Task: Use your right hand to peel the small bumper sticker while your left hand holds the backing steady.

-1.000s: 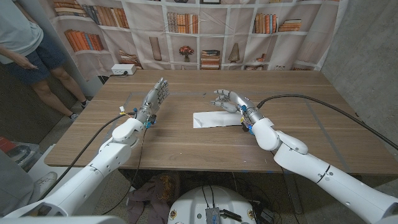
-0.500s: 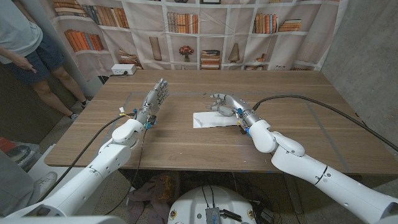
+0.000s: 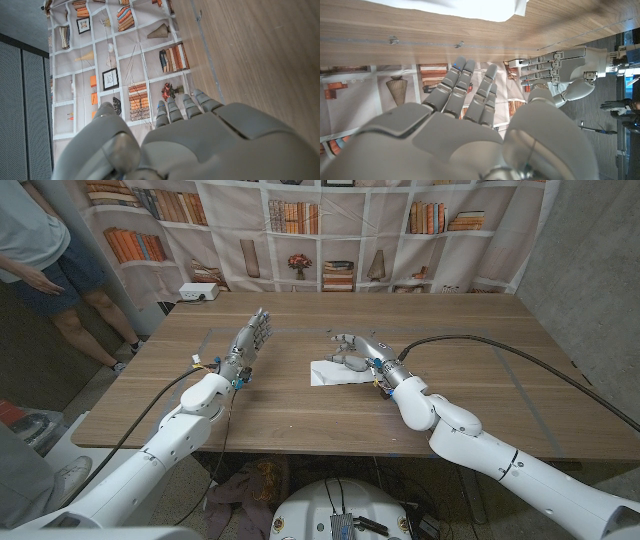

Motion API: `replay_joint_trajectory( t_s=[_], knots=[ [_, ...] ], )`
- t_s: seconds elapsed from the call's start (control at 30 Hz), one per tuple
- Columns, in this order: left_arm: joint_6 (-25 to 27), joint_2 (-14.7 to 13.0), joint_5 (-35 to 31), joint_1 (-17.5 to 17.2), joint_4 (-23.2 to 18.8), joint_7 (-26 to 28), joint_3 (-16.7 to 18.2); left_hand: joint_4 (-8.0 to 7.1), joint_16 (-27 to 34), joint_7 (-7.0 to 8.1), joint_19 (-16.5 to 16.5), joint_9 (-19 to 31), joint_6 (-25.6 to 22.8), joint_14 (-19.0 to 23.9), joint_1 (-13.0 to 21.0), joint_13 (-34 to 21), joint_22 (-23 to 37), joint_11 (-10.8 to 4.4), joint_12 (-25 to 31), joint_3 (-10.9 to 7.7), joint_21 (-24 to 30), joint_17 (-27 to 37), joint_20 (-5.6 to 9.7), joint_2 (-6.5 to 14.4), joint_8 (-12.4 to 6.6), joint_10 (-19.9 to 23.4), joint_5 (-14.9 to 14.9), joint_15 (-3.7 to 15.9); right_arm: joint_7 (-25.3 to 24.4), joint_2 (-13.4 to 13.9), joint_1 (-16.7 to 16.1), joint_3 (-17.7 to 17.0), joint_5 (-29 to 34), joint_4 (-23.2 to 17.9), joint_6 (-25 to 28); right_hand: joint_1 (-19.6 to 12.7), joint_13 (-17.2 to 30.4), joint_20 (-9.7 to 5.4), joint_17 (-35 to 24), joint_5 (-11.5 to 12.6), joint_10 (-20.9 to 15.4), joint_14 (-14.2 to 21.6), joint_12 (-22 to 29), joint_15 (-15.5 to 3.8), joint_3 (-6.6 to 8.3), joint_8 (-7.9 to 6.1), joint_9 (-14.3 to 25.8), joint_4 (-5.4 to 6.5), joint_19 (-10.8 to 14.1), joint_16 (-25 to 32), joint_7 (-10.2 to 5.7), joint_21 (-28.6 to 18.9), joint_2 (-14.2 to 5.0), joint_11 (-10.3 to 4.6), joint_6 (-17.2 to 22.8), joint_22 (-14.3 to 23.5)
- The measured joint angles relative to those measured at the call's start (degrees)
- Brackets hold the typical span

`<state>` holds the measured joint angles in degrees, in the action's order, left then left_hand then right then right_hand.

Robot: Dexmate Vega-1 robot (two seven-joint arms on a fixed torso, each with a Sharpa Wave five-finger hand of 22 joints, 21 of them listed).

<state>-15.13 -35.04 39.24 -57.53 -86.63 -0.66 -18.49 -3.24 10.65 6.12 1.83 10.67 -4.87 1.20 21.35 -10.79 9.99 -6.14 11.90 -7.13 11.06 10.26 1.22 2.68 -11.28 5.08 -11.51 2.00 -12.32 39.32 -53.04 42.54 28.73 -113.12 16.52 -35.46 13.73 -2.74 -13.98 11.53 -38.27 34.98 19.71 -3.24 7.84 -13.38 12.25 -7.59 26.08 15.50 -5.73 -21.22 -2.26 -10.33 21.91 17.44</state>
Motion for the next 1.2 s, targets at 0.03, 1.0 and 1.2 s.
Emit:
replay_joint_trajectory(
  t_s=[0.03, 1.0, 1.2],
  knots=[
    [-0.08, 0.0, 0.0, -0.11, -0.08, 0.11, 0.13, 0.0, 0.0, -0.07, 0.0, 0.0, -0.08, -0.11, 0.0, 0.0, 0.0, 0.0, 0.0, 0.0, 0.0, 0.0, 0.0, 0.0, 0.0, 0.0, 0.0, -0.11, 0.4, -0.06, 0.13, 0.24, 0.48, -0.03, 0.42, -0.27, 0.0, 0.0, 0.06, 0.0, 0.22, -0.09, 0.0, -0.02, -0.01, 0.0, 0.0, -0.01, 0.0, -0.01, 0.0, 0.0, 0.27, 0.22, 0.0, 0.0],
    [-0.84, -0.86, 0.88, -1.98, -1.29, 1.11, 2.24, -0.34, 0.0, 0.21, 0.0, 0.01, -0.36, -0.19, -1.55, 0.0, 0.0, -0.25, 0.0, 0.83, 0.0, 0.08, 0.0, -0.04, 0.0, 0.27, 0.0, -0.17, 2.6, -3.88, 2.15, 5.62, 9.87, 1.09, 8.96, 2.01, 0.37, 0.09, -0.28, 0.0, -1.95, -0.15, 0.66, -0.1, -2.63, 0.0, -0.26, 1.03, 0.12, -0.49, 0.32, -0.87, 2.53, 0.66, 1.55, 0.53],
    [-2.38, -0.11, 1.63, -1.18, 0.55, -1.19, 2.21, -0.79, 0.0, 0.21, 0.0, 0.01, -0.36, -0.19, -2.06, 0.0, 0.0, -0.25, 0.0, 1.28, 0.0, 0.29, 0.0, -0.55, 0.0, 0.27, 0.0, -0.17, 2.29, -4.66, 2.4, 6.45, 11.06, 1.64, 9.44, 2.01, 0.53, 0.07, -0.38, 0.44, -2.39, 0.83, 0.66, -0.03, -2.63, -0.45, -0.26, 1.03, 0.92, -0.23, 0.1, -1.33, 2.53, 0.48, 2.15, 0.79]
  ],
)
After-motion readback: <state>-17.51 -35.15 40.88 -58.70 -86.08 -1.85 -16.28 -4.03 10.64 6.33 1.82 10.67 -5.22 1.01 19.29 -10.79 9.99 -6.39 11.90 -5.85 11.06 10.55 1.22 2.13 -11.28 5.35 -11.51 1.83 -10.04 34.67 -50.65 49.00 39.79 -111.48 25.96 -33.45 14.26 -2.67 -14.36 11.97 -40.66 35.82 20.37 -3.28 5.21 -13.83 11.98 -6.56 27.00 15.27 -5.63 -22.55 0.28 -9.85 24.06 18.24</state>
